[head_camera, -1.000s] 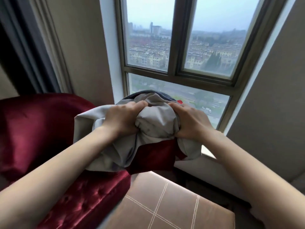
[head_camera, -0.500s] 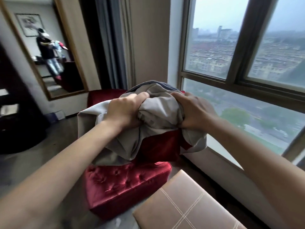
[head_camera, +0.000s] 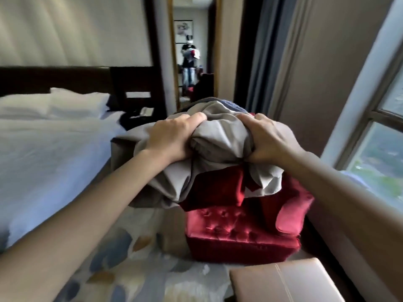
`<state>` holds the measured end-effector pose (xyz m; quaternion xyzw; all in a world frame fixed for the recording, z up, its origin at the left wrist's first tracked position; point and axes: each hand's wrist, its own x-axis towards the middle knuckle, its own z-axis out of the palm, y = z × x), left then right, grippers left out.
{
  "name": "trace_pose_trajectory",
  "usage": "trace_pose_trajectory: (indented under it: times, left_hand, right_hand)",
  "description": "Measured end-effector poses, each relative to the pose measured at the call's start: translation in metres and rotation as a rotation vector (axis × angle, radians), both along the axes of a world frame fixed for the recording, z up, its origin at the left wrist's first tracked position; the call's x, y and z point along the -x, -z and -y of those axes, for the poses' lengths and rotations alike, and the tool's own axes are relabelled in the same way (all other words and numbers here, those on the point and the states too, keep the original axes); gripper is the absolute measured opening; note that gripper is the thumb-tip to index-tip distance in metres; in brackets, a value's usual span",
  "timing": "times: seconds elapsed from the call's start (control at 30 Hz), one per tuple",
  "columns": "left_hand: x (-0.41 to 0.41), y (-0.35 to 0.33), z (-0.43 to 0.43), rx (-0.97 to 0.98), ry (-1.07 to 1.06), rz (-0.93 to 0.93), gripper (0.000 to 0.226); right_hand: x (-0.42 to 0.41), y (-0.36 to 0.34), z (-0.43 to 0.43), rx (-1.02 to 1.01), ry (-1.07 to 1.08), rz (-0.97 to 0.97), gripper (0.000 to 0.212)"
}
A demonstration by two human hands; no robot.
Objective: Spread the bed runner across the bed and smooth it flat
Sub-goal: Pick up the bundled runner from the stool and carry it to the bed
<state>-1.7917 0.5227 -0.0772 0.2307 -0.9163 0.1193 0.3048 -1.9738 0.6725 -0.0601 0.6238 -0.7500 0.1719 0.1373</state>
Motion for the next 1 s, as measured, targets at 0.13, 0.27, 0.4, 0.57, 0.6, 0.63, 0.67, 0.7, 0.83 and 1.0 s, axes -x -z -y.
trace_pose_trajectory:
  times: [0.13,0.27,0.4,0.57,0.6,0.63,0.67,0.7,0.83,1.0]
  left_hand:
    - [-0.072,-0.001,0.027,-0.019,-0.119,-0.01,0.047]
    - [-0.145,0.0,0.05,-0.014,-0.235,-0.013,0.05]
    - [-0.216,0.006,0.073,-0.032,-0.336,-0.028,0.053]
    - [-0.304,0.016,0.108,-0.046,-0.43,-0.022,0.056]
    - [-0.321,0.017,0.115,-0.05,-0.443,-0.025,0.056]
    - [-0.337,0.017,0.121,-0.054,-0.453,-0.025,0.057]
    - [-0.353,0.016,0.128,-0.055,-0.46,-0.022,0.057]
    - [-0.367,0.015,0.135,-0.053,-0.464,-0.017,0.057]
    - [-0.42,0.008,0.156,-0.055,-0.501,-0.022,0.056]
    - [-0.476,0.013,0.176,-0.056,-0.556,-0.04,0.055]
  right_hand:
    - [-0.052,-0.001,0.053,0.006,-0.132,-0.014,0.095]
    - [-0.108,-0.001,0.104,0.002,-0.241,-0.042,0.093]
    - [-0.172,0.005,0.149,0.008,-0.327,-0.042,0.09]
    - [-0.255,0.011,0.201,-0.03,-0.403,-0.035,0.088]
    - [-0.272,0.012,0.212,-0.027,-0.412,-0.038,0.088]
    - [-0.287,0.013,0.221,-0.023,-0.421,-0.041,0.088]
    - [-0.302,0.013,0.231,-0.018,-0.428,-0.04,0.088]
    - [-0.316,0.014,0.239,-0.014,-0.437,-0.035,0.087]
    - [-0.368,0.012,0.269,0.012,-0.47,-0.03,0.087]
    - [-0.422,0.012,0.301,0.014,-0.53,-0.051,0.087]
